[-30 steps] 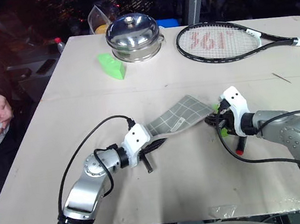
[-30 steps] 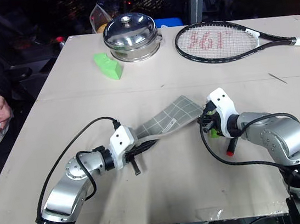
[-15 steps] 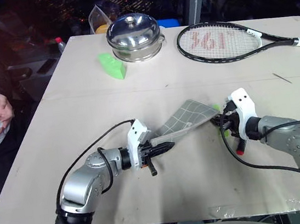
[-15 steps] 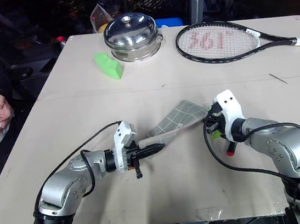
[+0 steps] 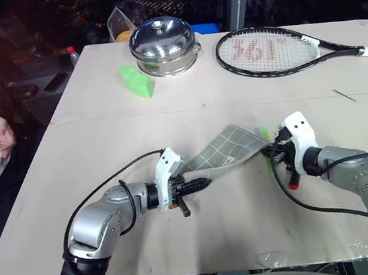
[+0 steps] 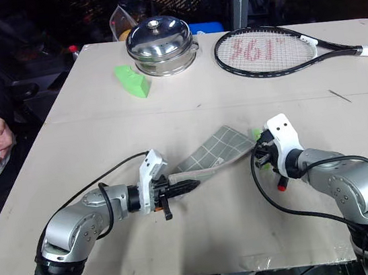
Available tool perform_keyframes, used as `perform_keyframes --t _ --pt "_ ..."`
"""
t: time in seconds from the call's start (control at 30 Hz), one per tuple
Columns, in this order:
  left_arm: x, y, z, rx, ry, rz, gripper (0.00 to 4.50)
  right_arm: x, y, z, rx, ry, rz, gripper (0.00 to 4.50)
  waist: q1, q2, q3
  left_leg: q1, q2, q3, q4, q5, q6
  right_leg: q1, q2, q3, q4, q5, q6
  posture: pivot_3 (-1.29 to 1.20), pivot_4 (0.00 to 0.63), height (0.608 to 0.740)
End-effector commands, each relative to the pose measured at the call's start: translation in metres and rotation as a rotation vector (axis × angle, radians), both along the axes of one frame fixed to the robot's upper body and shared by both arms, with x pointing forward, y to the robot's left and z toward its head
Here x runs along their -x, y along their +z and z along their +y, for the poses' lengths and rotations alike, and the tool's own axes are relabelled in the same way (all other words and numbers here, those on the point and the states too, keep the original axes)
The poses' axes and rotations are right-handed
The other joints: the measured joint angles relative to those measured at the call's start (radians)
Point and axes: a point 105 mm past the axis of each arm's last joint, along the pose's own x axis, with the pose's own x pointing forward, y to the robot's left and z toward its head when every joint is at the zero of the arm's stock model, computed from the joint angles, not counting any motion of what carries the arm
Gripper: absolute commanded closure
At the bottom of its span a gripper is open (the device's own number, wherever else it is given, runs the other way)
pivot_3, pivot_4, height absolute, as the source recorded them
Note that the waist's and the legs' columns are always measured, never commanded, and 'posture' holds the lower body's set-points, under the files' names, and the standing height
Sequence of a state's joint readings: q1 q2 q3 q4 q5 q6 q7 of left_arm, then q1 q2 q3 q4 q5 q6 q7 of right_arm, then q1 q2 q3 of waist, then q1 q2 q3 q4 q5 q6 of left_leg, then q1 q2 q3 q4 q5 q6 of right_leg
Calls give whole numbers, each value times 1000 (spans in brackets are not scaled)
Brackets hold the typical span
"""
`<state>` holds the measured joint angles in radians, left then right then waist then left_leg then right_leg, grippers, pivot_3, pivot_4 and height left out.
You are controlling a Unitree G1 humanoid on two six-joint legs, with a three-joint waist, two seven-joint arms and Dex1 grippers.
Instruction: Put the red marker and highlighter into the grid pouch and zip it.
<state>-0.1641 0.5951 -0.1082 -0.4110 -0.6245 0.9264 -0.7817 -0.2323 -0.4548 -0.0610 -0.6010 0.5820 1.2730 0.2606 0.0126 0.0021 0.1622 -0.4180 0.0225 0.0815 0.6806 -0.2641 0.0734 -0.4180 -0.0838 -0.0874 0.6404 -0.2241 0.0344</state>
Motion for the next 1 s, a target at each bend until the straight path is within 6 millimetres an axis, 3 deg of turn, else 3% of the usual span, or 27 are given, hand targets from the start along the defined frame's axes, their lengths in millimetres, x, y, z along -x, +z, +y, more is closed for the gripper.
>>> perform_keyframes --t 0.03,1.0 --pt "5 11 -10 36 -25 -28 4500 3 15 8 -21 17 -56 4474 1 0 0 0 0 0 0 0 0 0 0 0 0 0 0 0 150 740" --pt "7 -5 -13 33 19 -28 4500 28 13 34 -21 84 -6 4474 1 0 0 0 0 0 0 0 0 0 0 0 0 0 -1 0 150 740"
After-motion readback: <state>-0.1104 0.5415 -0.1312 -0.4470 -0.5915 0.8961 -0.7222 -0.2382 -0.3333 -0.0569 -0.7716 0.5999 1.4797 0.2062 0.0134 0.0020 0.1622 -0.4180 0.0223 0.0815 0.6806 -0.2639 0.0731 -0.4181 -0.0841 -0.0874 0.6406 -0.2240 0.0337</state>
